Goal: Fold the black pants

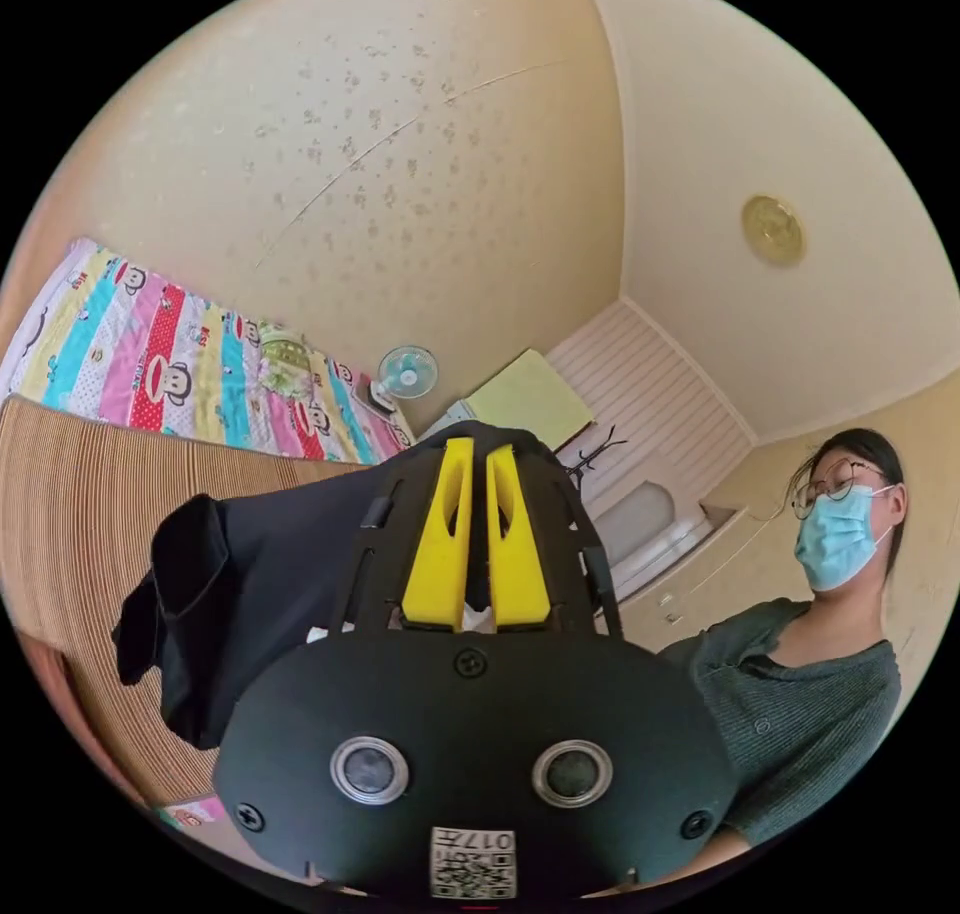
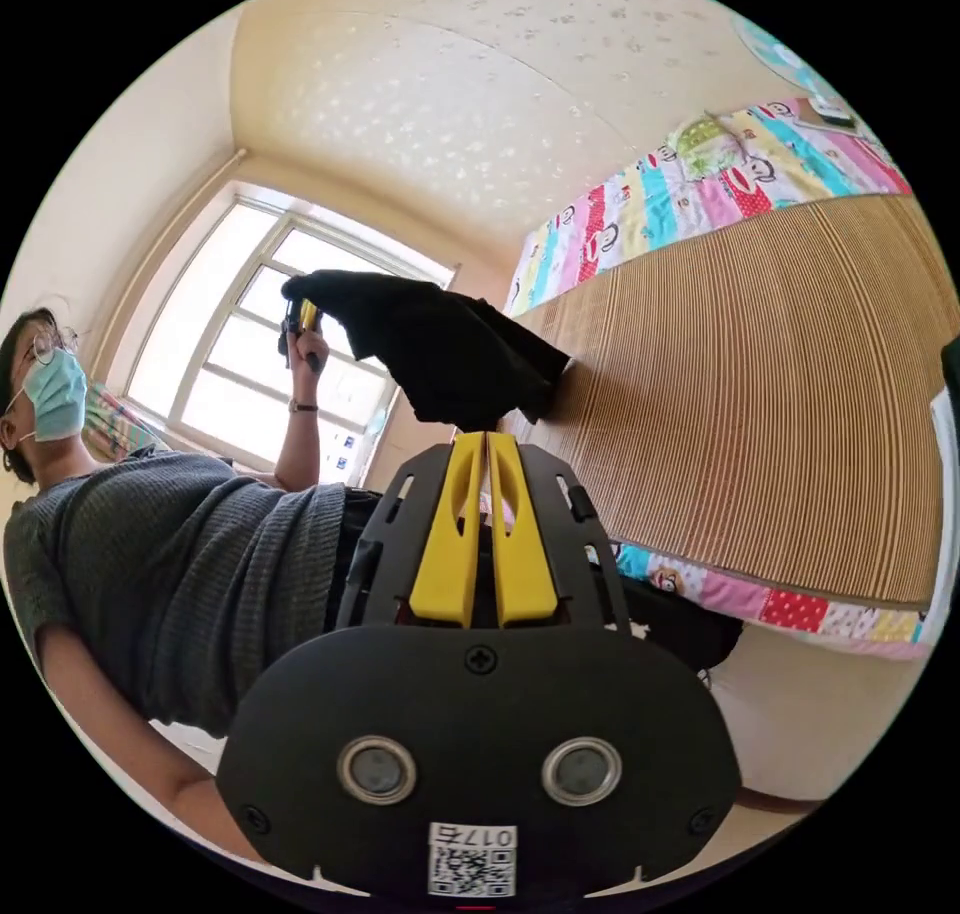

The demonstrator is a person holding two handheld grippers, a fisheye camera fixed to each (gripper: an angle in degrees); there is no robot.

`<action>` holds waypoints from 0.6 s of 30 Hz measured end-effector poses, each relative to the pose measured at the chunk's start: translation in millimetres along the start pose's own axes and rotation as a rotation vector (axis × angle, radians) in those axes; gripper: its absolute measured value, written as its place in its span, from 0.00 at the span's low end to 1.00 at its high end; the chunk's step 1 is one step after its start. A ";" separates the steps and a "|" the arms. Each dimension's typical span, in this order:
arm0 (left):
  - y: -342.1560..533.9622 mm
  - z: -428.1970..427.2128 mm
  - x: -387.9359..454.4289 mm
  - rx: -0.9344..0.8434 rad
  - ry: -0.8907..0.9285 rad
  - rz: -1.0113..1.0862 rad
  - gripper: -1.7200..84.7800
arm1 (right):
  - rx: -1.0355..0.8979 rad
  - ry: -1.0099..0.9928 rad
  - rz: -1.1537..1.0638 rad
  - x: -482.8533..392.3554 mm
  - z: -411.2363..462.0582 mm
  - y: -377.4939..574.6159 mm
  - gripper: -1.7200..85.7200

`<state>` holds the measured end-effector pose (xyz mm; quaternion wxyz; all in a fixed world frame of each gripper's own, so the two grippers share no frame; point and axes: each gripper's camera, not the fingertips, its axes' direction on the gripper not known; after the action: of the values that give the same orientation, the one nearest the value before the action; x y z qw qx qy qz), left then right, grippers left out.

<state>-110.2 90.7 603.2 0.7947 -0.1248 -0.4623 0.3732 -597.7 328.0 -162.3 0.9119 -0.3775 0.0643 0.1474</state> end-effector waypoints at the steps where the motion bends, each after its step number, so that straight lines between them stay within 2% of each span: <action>1: -0.2 -1.0 30.7 0.040 0.025 0.063 0.01 | -0.009 0.027 -0.034 -9.3 4.0 -3.3 0.08; 3: 1.7 -2.2 74.6 0.101 0.076 0.142 0.01 | -0.036 0.141 -0.134 -44.0 17.2 -11.6 0.16; 5: 7.5 -2.5 124.9 0.155 0.162 0.234 0.01 | -0.012 0.211 -0.186 -70.0 21.4 -13.0 0.19; 7: 13.3 -0.7 160.5 0.156 0.212 0.305 0.01 | 0.068 0.300 -0.269 -100.8 21.7 -10.2 0.21; 12: 41.5 -3.8 229.2 0.131 0.283 0.434 0.01 | 0.212 0.665 -0.471 -168.8 25.7 -33.6 0.23; 16: 58.3 -19.7 249.3 0.144 0.306 0.447 0.01 | 0.416 0.558 -0.621 -227.0 -1.5 -38.1 0.22; 17: 62.7 -27.1 254.8 0.153 0.283 0.464 0.01 | 0.489 0.513 -0.679 -245.2 -12.5 -36.2 0.20; 18: 64.8 -30.6 257.3 0.157 0.273 0.474 0.01 | 0.522 0.467 -0.730 -260.5 -20.8 -37.6 0.12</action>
<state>-40.1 322.2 716.5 0.7475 -0.2165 -0.2783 0.5630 -832.9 230.7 -92.2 0.9293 -0.1576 0.1652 -0.2903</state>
